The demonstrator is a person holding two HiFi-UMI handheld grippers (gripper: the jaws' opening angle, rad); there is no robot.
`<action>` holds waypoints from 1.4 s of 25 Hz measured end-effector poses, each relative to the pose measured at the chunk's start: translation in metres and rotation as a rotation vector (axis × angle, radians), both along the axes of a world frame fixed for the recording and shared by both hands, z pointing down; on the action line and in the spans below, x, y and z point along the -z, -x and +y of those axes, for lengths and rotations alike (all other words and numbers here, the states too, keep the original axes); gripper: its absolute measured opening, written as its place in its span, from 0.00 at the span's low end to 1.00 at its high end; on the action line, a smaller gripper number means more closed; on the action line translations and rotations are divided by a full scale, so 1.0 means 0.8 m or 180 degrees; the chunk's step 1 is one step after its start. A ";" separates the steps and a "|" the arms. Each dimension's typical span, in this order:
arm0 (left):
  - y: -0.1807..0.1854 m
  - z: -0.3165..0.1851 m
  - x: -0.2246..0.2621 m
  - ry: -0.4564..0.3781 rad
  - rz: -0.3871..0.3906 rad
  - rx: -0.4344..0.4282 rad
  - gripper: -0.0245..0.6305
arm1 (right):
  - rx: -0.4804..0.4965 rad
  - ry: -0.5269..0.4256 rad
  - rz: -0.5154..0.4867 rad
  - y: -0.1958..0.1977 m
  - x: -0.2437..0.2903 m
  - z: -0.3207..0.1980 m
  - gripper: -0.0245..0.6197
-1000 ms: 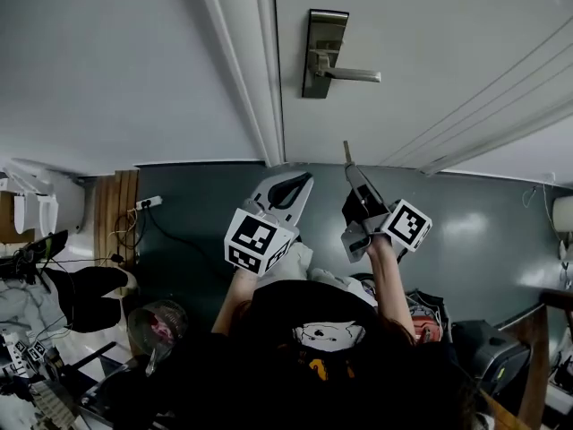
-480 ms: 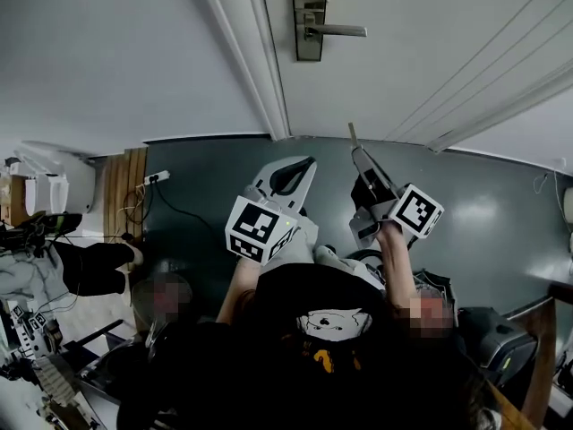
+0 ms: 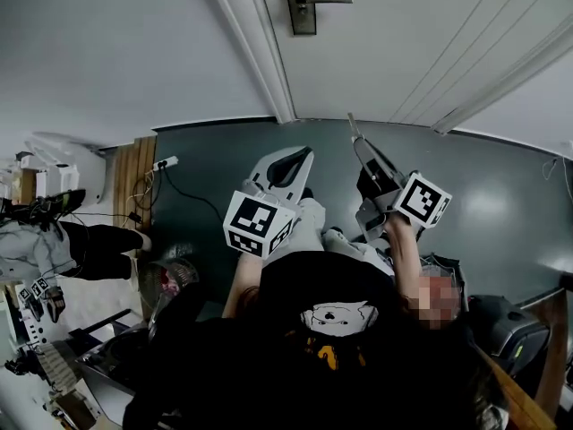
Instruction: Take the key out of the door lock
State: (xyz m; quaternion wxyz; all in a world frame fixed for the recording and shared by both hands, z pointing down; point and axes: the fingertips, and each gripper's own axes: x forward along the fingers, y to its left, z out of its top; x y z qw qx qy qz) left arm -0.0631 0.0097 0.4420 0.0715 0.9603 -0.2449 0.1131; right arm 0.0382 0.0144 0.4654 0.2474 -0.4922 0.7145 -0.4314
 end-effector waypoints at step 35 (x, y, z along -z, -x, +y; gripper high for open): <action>0.003 0.080 0.014 -0.0184 0.0064 -0.0029 0.05 | 0.0252 -0.0115 0.0421 0.028 0.013 0.075 0.07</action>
